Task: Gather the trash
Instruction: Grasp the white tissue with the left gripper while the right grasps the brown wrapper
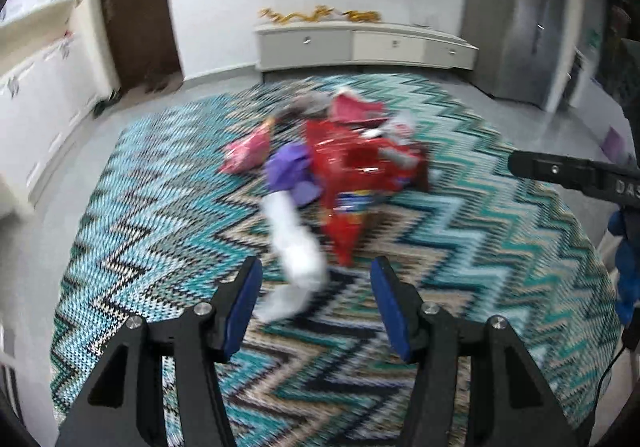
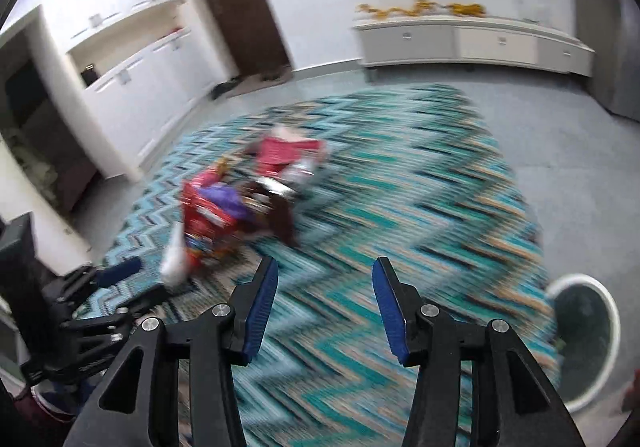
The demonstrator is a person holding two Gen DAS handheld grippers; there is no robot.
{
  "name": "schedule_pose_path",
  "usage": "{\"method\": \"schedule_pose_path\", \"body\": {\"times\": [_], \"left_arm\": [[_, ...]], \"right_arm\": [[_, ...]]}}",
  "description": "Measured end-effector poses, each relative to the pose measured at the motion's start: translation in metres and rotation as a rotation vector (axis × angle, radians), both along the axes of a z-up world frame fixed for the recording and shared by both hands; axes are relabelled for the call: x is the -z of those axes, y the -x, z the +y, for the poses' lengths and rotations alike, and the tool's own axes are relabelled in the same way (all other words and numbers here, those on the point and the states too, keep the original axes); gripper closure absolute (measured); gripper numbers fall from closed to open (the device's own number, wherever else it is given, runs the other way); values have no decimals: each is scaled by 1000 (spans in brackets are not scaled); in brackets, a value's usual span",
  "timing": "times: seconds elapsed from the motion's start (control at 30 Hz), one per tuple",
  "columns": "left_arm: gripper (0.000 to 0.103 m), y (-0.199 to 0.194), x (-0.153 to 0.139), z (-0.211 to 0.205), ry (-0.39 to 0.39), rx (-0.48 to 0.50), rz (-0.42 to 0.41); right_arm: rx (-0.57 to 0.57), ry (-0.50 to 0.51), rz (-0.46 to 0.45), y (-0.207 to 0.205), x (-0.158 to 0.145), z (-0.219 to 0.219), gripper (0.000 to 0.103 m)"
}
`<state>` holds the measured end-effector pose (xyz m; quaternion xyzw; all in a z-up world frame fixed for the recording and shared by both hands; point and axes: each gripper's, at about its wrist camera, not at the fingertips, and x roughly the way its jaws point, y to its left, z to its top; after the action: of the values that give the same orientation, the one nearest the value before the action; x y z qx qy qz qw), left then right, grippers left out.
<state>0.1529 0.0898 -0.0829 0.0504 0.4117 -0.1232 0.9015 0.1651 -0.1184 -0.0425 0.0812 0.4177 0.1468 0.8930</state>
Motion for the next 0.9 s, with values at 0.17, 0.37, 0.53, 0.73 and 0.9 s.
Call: {"method": "schedule_pose_path", "body": {"times": [0.17, 0.37, 0.53, 0.73, 0.9], "left_arm": [[49, -22, 17, 9, 63, -3, 55], [65, -31, 29, 7, 123, 22, 101], [80, -24, 27, 12, 130, 25, 87], [82, 2, 8, 23, 120, 13, 29], [82, 31, -20, 28, 119, 14, -28]], "right_arm": [[-46, 13, 29, -42, 18, 30, 54], [-84, -20, 70, -72, 44, 49, 54], [-119, -22, 53, -70, 47, 57, 82], [-143, -42, -8, -35, 26, 46, 88], [-150, -76, -67, 7, 2, 21, 89]]}}
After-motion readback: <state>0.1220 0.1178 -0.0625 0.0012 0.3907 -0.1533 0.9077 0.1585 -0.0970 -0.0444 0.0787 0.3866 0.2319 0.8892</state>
